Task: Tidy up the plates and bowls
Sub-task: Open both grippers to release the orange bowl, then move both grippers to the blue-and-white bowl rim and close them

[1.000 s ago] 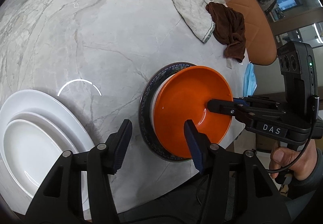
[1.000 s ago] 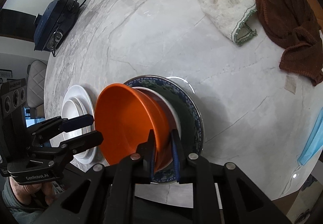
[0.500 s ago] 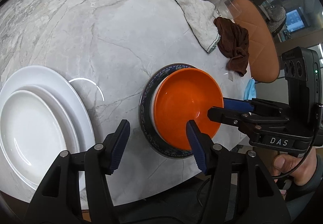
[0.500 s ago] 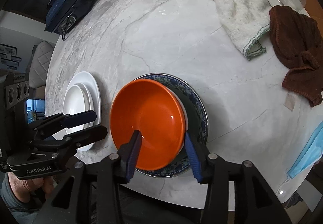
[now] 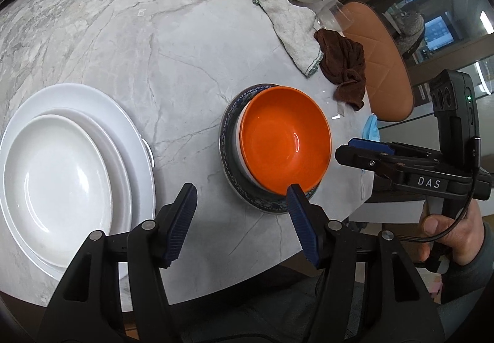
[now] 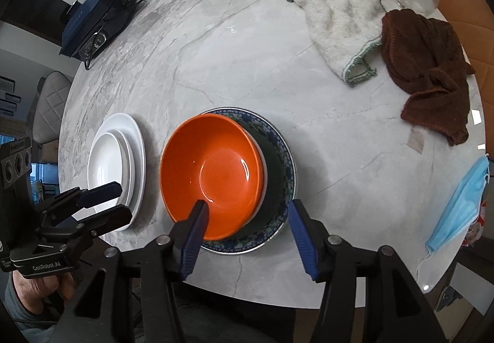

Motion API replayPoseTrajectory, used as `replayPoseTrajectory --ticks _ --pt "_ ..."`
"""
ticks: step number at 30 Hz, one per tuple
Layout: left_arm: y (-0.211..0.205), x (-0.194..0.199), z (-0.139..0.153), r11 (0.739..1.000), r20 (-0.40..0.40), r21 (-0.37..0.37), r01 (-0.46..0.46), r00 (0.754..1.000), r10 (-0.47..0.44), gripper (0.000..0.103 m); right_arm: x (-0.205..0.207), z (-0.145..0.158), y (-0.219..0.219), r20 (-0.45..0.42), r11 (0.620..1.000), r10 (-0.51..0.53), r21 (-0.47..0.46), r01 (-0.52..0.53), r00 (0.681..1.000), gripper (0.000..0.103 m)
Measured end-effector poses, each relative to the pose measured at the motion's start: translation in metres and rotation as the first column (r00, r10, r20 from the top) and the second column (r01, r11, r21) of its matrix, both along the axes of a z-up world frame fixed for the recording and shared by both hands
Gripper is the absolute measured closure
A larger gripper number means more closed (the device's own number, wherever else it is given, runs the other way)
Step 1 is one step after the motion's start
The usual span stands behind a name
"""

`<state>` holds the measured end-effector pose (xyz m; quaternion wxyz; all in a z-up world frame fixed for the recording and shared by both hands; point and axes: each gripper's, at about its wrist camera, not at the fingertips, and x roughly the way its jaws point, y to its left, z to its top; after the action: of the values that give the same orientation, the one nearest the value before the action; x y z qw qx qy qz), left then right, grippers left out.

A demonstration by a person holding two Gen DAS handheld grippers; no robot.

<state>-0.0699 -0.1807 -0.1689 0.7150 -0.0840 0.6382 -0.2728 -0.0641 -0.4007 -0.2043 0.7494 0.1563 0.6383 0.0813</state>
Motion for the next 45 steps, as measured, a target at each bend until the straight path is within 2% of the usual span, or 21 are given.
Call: replayPoseTrajectory --ticks 3,8,13,17,19,25,28,32,35,39,41,45 --pt "0.005 -0.008 -0.002 1.000 -0.002 -0.004 -0.008 1.000 0.008 0.042 -0.009 0.006 -0.006 0.023 0.998 -0.019 -0.060 0.021 1.000 0.045" --pt "0.013 -0.021 -0.004 0.999 -0.008 0.000 -0.046 0.999 0.046 0.042 -0.010 0.009 -0.013 0.073 0.999 -0.016 -0.047 0.019 0.997 0.045" --pt "0.016 -0.024 -0.004 0.990 -0.007 0.031 -0.136 0.991 0.137 0.042 0.004 -0.013 -0.011 0.049 0.996 0.064 -0.059 -0.061 0.997 0.045" --pt "0.009 -0.024 -0.006 0.976 -0.001 0.059 -0.211 0.977 0.212 0.042 0.011 -0.029 -0.015 0.032 0.990 0.136 -0.028 -0.135 0.990 0.045" --pt "0.004 -0.027 -0.007 0.964 -0.007 0.063 -0.258 0.966 0.259 0.042 0.015 -0.032 -0.018 0.029 0.985 0.175 -0.005 -0.175 0.984 0.045" --pt "-0.018 -0.039 -0.010 0.936 0.006 0.078 -0.343 0.939 0.343 0.042 0.025 -0.017 -0.039 0.103 0.967 0.237 0.073 -0.245 0.966 0.044" --pt "-0.022 -0.048 -0.018 0.915 -0.002 0.084 -0.396 0.918 0.397 0.042 0.036 -0.014 -0.056 0.127 0.958 0.265 0.076 -0.275 0.956 0.044" --pt "-0.011 -0.059 -0.028 0.874 -0.017 0.057 -0.482 0.875 0.484 0.042 0.055 -0.028 -0.075 0.085 0.940 0.265 0.201 -0.277 0.961 0.044" --pt "-0.005 -0.063 -0.035 0.858 -0.023 0.052 -0.511 0.858 0.513 0.042 0.066 -0.039 -0.078 0.057 0.921 0.309 0.230 -0.313 0.949 0.044" --pt "0.006 -0.068 -0.056 0.827 -0.085 0.027 -0.561 0.823 0.561 0.042 0.073 -0.052 -0.072 0.017 0.902 0.350 0.264 -0.342 0.937 0.044" --pt "0.006 -0.070 -0.065 0.823 -0.096 0.038 -0.567 0.818 0.568 0.042 0.073 -0.058 -0.068 0.005 0.897 0.367 0.263 -0.355 0.930 0.044" --pt "0.003 -0.067 -0.071 0.827 -0.089 0.024 -0.561 0.823 0.561 0.042 0.074 -0.066 -0.061 -0.017 0.885 0.393 0.279 -0.373 0.919 0.044"
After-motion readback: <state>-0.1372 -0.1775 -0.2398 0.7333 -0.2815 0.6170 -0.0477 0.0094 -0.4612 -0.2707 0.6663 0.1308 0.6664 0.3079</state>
